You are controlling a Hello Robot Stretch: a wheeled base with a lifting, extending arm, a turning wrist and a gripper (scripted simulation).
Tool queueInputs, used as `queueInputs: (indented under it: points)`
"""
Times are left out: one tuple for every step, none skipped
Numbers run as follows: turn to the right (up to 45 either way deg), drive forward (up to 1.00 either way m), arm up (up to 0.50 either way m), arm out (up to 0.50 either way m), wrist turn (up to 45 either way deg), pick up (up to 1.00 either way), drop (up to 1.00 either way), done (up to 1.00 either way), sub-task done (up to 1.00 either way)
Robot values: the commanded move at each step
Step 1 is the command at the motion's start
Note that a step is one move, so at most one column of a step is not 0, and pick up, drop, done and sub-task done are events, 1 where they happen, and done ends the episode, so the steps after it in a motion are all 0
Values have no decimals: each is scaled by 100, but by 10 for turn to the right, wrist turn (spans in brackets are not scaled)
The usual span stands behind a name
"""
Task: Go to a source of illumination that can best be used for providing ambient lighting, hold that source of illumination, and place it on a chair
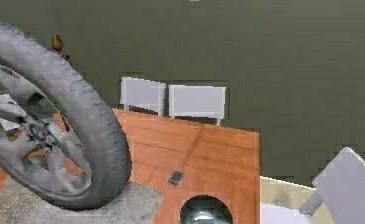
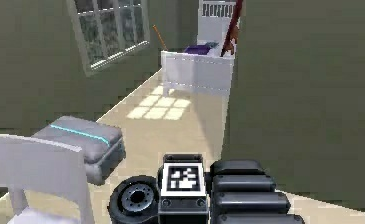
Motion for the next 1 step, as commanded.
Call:
queueInputs:
  points:
    - [450,0,0,0,0,0,0,0,0]
